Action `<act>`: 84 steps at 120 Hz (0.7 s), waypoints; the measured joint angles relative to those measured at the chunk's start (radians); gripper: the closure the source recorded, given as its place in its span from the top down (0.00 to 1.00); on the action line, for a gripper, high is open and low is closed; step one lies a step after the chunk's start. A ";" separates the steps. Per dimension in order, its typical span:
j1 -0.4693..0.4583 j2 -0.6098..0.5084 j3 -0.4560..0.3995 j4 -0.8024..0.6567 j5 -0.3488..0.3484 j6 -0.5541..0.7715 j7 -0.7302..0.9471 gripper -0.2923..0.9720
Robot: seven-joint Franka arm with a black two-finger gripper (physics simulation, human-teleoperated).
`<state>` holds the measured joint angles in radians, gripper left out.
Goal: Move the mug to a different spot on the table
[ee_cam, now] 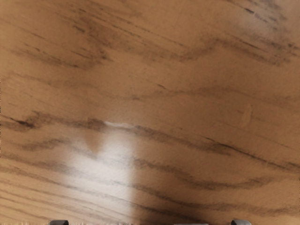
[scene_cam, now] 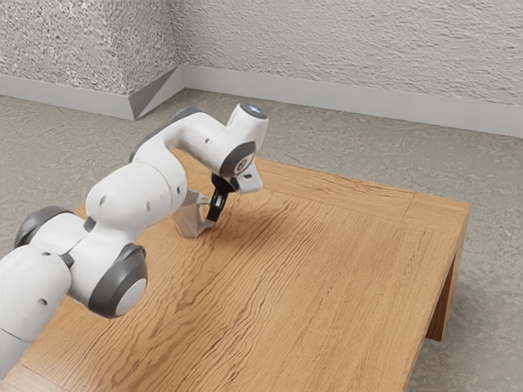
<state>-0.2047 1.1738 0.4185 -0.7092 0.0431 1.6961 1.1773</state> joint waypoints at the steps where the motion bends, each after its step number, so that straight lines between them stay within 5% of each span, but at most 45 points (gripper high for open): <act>1: 0.000 0.000 0.000 0.000 -0.001 0.000 -0.001 0.56; 53: 0.001 -0.001 0.015 -0.003 -0.014 -0.015 -0.072 0.29; 84: 0.000 -0.002 0.018 -0.006 -0.012 -0.011 -0.105 0.21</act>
<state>-0.2042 1.1720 0.4369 -0.7148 0.0313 1.6851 1.0719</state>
